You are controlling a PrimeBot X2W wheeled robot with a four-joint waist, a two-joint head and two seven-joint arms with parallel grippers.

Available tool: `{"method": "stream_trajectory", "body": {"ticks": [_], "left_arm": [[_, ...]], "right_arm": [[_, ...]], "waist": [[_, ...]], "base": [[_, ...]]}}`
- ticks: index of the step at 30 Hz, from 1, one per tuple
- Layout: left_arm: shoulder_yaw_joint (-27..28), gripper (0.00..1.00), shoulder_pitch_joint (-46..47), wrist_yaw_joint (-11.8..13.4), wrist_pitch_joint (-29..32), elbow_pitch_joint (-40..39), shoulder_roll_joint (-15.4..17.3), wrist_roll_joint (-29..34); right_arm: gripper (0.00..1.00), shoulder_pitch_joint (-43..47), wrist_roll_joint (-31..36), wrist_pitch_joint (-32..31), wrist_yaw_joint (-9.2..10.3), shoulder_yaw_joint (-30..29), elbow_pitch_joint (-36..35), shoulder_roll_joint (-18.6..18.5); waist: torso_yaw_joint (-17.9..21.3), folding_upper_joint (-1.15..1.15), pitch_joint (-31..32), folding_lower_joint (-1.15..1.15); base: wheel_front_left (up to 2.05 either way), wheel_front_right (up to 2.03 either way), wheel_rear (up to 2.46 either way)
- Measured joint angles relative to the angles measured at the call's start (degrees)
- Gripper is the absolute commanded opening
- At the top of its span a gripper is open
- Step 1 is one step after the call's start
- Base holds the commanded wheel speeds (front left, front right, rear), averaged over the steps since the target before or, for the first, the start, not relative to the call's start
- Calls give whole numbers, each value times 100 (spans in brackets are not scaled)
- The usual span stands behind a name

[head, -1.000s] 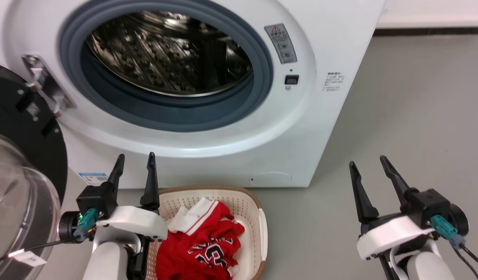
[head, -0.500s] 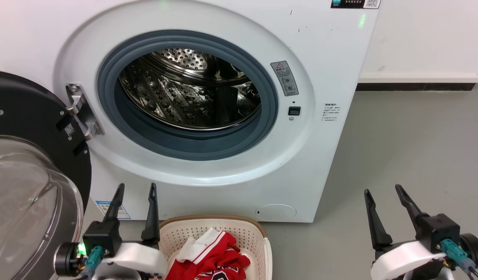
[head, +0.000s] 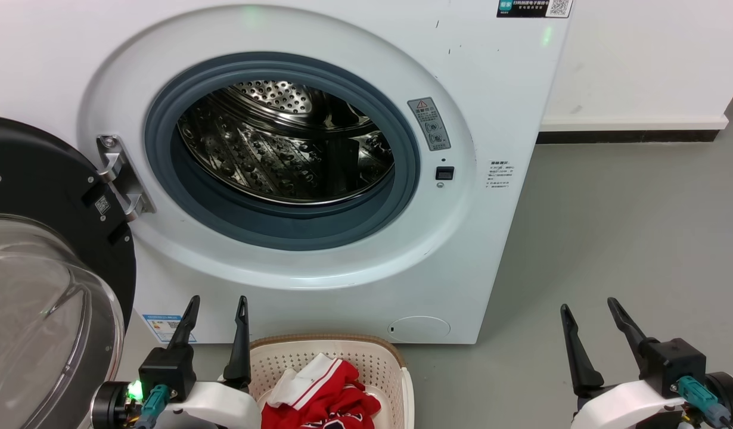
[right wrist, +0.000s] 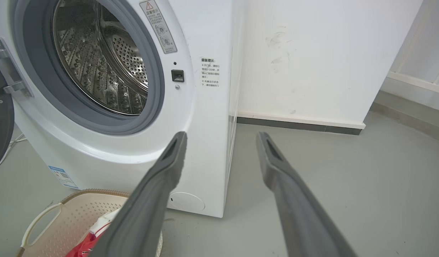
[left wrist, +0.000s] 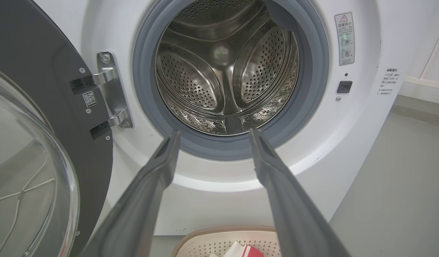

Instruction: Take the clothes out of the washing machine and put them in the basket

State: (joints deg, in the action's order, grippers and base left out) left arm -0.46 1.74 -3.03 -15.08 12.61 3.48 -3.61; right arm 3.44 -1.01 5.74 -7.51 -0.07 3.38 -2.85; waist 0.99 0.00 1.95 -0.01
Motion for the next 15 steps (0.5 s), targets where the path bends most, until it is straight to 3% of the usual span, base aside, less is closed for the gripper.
{"method": "stream_trajectory", "body": {"ticks": [12, 13, 15], "left_arm": [[-25, 100, 0, 26, 0, 49, 13, -20], [-27, 0, -52, 24, 11, 168, -11, -25], [-12, 0, -98, 23, 64, 272, -32, -81]], "right_arm": [[100, 4, -55, -16, 0, 4, 16, 0], [0, 43, -54, -23, 0, 13, 138, 3], [0, 83, -108, -25, 0, 18, 221, 4]], "waist": [[24, 0, -21, 1], [25, 0, -22, 1], [24, 0, -24, 1]], "base": [[0, 0, 0], [0, 0, 0], [0, 0, 0]]}}
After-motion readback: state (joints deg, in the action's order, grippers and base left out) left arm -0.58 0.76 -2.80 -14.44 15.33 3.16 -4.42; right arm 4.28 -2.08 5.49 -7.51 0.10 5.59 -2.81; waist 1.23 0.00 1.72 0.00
